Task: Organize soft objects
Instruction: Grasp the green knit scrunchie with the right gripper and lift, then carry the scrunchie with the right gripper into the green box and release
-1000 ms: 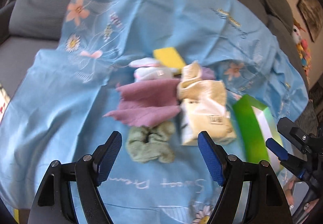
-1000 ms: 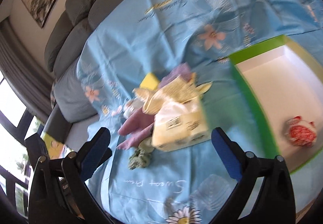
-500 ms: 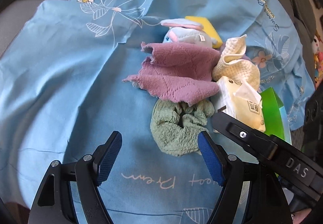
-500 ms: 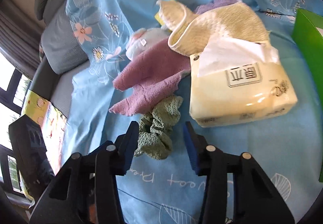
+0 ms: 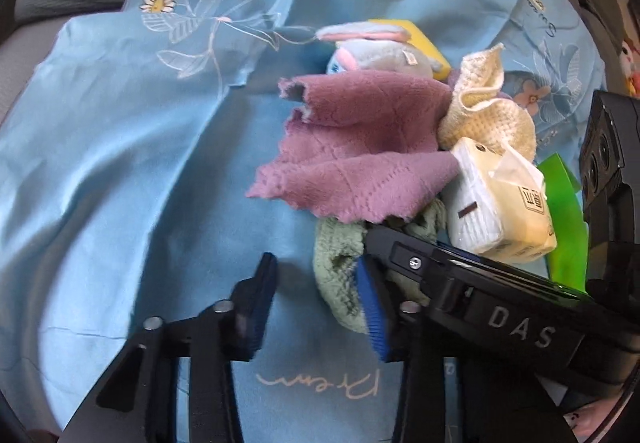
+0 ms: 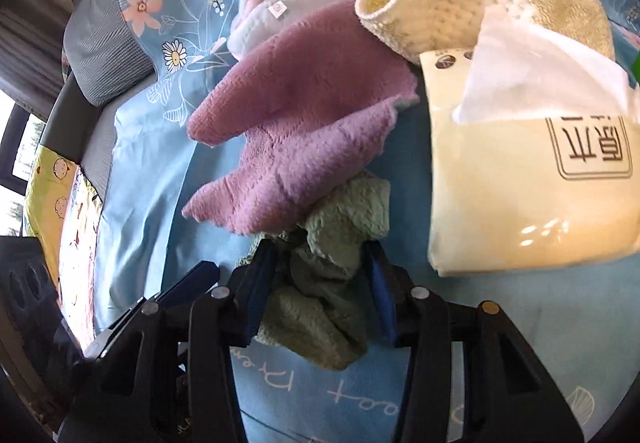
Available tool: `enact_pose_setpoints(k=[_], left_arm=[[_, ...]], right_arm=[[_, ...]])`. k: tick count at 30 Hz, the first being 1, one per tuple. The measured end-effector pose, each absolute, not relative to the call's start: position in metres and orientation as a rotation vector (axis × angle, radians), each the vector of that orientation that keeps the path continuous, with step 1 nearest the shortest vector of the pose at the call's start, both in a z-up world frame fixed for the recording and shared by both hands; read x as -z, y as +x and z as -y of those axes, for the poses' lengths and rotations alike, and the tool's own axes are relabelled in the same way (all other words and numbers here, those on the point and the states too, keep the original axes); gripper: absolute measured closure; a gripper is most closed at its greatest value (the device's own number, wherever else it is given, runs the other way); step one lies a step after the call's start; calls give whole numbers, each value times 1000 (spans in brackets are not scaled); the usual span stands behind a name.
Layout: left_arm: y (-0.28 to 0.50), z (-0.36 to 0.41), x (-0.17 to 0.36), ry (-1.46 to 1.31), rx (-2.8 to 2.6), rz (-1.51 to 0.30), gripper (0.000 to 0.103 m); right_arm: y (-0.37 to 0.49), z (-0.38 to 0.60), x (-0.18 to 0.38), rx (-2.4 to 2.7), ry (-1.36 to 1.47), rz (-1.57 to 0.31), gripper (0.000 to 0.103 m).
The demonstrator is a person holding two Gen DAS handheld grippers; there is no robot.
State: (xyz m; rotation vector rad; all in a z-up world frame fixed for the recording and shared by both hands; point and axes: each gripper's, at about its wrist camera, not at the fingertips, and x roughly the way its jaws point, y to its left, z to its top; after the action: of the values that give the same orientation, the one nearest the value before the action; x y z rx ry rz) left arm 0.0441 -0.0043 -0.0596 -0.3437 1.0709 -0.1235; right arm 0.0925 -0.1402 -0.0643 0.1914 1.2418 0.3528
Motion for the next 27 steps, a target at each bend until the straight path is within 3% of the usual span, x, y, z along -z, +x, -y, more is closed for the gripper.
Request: enact_pose_setpoints(k=[1, 3, 6, 27], left_arm=[[45, 6, 60, -342, 128, -1072, 68], [43, 14, 58, -303, 130, -1058, 74], [41, 21, 54, -328, 169, -1055, 81], [12, 33, -26, -265, 222, -782, 81]], right_arm=[[93, 139, 65, -360, 193, -1239, 66], [93, 140, 70, -387, 238, -1256, 87], [90, 140, 70, -400, 246, -1249, 94], [59, 148, -17, -435, 191, -946, 94]])
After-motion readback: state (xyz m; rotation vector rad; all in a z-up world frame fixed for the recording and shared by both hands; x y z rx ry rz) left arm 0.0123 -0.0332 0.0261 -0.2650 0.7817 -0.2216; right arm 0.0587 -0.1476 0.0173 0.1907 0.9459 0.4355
